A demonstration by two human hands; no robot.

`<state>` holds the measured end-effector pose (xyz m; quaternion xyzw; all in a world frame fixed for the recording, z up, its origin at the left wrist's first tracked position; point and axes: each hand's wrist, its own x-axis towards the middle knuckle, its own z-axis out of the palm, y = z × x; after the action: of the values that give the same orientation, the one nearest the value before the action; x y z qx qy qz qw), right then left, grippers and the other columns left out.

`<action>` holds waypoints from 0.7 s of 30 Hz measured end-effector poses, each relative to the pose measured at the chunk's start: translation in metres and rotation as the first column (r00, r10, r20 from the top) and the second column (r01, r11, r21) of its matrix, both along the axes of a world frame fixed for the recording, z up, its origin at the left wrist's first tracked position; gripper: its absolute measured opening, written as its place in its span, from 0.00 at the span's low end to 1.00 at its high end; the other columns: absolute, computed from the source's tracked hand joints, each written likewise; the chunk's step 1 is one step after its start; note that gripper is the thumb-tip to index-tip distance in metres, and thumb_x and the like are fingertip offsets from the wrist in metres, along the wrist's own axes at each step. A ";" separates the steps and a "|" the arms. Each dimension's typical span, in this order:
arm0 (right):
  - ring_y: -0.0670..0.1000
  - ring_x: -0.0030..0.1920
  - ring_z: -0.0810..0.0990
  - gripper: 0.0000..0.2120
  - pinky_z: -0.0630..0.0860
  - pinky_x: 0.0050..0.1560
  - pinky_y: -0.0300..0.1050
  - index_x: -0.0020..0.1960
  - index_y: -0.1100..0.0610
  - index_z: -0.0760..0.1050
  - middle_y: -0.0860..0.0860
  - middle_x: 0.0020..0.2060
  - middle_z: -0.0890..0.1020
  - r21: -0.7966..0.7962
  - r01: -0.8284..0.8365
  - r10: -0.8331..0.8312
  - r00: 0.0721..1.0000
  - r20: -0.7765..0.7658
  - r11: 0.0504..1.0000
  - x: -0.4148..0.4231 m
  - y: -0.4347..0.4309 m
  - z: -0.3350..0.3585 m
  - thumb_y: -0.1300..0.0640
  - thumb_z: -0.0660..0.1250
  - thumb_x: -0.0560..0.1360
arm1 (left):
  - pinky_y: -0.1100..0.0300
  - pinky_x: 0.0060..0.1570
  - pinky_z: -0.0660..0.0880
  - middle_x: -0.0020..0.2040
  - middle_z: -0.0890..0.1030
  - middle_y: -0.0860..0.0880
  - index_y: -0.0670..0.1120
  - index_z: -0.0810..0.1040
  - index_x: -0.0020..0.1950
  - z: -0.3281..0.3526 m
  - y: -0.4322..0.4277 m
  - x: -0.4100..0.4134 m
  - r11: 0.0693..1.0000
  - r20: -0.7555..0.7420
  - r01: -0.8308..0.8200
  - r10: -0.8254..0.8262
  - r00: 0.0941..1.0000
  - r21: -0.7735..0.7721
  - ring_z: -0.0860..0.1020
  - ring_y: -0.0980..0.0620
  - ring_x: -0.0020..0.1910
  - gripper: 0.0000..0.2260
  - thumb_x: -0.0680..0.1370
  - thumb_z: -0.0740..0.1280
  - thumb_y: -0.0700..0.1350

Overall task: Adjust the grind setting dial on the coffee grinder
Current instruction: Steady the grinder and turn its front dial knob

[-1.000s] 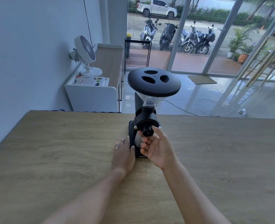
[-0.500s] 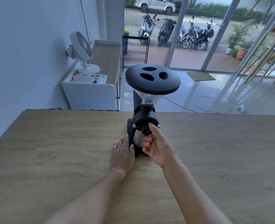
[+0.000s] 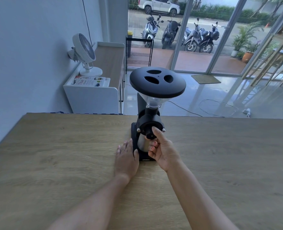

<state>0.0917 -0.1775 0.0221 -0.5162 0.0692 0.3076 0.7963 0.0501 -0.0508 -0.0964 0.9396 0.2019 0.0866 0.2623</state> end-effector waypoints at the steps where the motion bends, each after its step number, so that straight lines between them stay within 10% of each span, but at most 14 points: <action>1: 0.46 0.25 0.69 0.25 0.69 0.30 0.39 0.50 0.59 0.79 0.47 0.26 0.69 -0.004 0.001 -0.001 1.000 0.003 1.000 0.000 0.000 0.000 0.42 0.77 0.62 | 0.55 0.77 0.42 0.79 0.59 0.46 0.47 0.50 0.80 -0.002 0.001 0.001 1.000 0.002 0.002 -0.002 1.000 0.004 0.52 0.52 0.79 0.25 0.83 0.48 0.52; 21: 0.46 0.25 0.68 0.22 0.69 0.30 0.40 0.45 0.58 0.79 0.47 0.25 0.70 -0.039 0.022 -0.021 0.999 0.046 0.999 -0.001 -0.001 0.002 0.42 0.78 0.62 | 0.55 0.77 0.42 0.79 0.60 0.46 0.46 0.50 0.80 -0.014 0.003 0.004 1.000 0.032 0.000 -0.001 1.000 0.030 0.52 0.53 0.79 0.26 0.83 0.48 0.52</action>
<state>0.0907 -0.1782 0.0238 -0.5379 0.0624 0.2856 0.7907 0.0541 -0.0477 -0.1106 0.9421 0.1960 0.1043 0.2513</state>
